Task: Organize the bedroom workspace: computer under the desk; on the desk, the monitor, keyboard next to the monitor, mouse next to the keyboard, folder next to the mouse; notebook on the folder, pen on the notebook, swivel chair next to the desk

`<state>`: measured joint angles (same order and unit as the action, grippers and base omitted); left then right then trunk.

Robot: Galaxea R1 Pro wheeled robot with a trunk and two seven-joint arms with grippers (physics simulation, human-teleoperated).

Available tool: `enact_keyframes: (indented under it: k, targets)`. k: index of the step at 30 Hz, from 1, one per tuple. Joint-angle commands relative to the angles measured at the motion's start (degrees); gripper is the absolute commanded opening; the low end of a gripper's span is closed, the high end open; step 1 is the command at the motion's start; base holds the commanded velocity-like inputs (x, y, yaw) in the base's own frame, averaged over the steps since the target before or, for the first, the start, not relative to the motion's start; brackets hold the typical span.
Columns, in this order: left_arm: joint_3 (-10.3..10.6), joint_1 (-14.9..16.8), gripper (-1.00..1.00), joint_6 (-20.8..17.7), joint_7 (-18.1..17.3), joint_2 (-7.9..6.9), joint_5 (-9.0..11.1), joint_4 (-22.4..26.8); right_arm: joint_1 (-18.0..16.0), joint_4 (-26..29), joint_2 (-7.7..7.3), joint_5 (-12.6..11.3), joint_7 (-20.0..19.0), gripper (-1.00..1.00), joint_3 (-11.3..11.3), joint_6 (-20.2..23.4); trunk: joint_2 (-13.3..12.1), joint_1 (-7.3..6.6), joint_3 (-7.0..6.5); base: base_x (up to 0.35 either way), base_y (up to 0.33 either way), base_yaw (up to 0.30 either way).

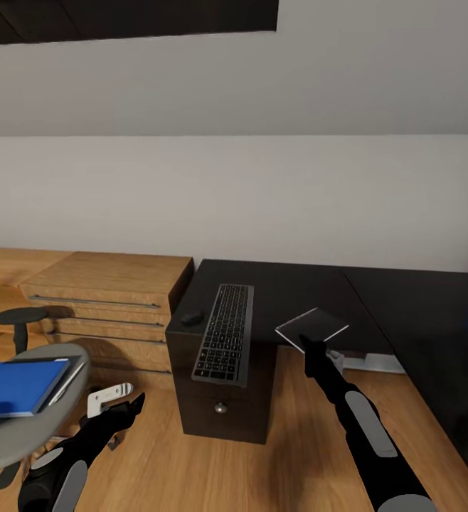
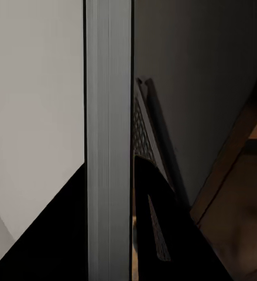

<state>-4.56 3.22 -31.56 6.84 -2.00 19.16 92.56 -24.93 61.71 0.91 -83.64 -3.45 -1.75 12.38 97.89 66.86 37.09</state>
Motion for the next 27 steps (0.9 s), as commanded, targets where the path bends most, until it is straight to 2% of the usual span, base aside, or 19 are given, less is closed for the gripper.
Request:
enact_keyframes:
  k: [1, 12, 27]
  targets:
    - [0.03, 0.03, 1.00, -0.26, 0.45, -0.02, 0.61, 0.07, -0.03, 0.00, 0.06, -0.56, -0.33, -1.00, -0.18, 0.37, 0.44, 0.22, 0.24, 0.000, 0.000, 0.000]
    - [0.04, 0.03, 1.00, -0.28, 0.45, -0.02, 0.61, 0.07, -0.03, 0.03, 0.06, -0.56, -0.33, -1.00, -0.18, 0.37, 4.86, 2.64, 2.21, 0.000, 0.000, 0.000]
    - [-0.01, 0.03, 1.00, -0.47, 0.40, -0.19, 0.61, 0.07, -0.03, 0.07, 0.10, -0.85, -0.31, -1.00, -0.03, 0.56, 4.86, 2.64, 2.21, 0.000, 0.000, 0.000]
